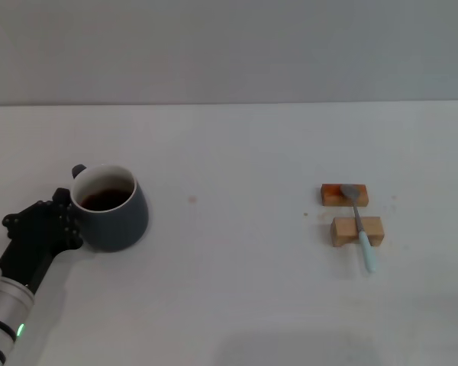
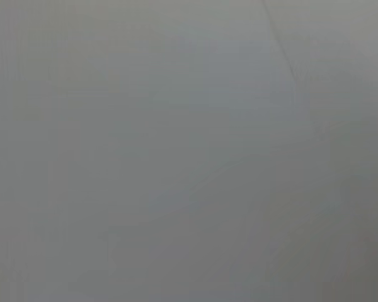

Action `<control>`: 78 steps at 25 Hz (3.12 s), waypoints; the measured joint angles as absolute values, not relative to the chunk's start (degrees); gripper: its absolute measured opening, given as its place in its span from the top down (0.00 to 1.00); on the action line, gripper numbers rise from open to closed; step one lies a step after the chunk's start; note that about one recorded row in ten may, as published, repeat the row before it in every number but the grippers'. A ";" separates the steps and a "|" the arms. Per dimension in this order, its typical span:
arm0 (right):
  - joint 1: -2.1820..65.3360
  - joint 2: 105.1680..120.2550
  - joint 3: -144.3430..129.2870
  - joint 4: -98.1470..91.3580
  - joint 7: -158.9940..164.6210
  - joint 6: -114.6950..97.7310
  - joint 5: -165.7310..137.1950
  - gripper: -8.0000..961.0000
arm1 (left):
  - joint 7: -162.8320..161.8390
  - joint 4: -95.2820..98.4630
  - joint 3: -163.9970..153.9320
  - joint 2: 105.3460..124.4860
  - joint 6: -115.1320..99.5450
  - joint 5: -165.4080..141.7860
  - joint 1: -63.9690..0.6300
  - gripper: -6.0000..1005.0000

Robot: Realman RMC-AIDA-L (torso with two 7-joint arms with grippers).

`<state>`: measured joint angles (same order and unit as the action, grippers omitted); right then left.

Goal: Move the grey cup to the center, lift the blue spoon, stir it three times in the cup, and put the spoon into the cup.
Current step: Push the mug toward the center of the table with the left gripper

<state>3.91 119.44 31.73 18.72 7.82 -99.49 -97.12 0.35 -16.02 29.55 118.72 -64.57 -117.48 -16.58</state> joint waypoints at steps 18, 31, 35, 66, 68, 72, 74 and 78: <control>3.86 119.46 31.51 18.72 7.82 -99.58 -97.12 0.27 | 0.27 -20.83 23.32 119.01 -62.12 -117.69 -18.19 1.00; 4.01 119.61 28.26 19.61 7.82 -99.57 -97.00 0.28 | 0.18 -21.92 22.38 118.71 -63.50 -117.29 -16.64 1.00; 4.76 119.55 26.29 20.58 7.65 -99.27 -97.07 0.27 | 1.02 -21.40 25.58 118.53 -66.23 -117.27 -13.24 1.00; 7.41 119.67 10.85 33.02 -6.90 -98.15 -96.70 0.28 | 1.22 -17.71 32.78 118.32 -68.74 -119.98 -11.17 1.00; 7.15 119.68 10.74 33.26 -6.64 -97.80 -96.69 0.28 | 0.81 -17.82 31.74 118.31 -68.73 -119.99 -11.62 1.00; 6.14 119.70 9.54 33.64 -6.14 -95.69 -96.67 0.28 | 0.30 -18.26 29.42 118.34 -68.77 -120.07 -12.61 1.00; 5.92 119.71 8.94 33.69 -6.13 -94.19 -96.66 0.27 | 0.27 -18.32 28.77 118.37 -68.77 -120.09 -12.93 1.00; 5.49 119.71 8.27 33.75 -6.11 -92.94 -96.59 0.27 | 0.25 -18.46 27.37 118.48 -68.61 -120.12 -14.52 1.00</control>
<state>5.49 119.71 8.27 33.75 -6.11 -92.94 -96.59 0.26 -18.46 27.37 118.48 -68.61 -120.12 -14.52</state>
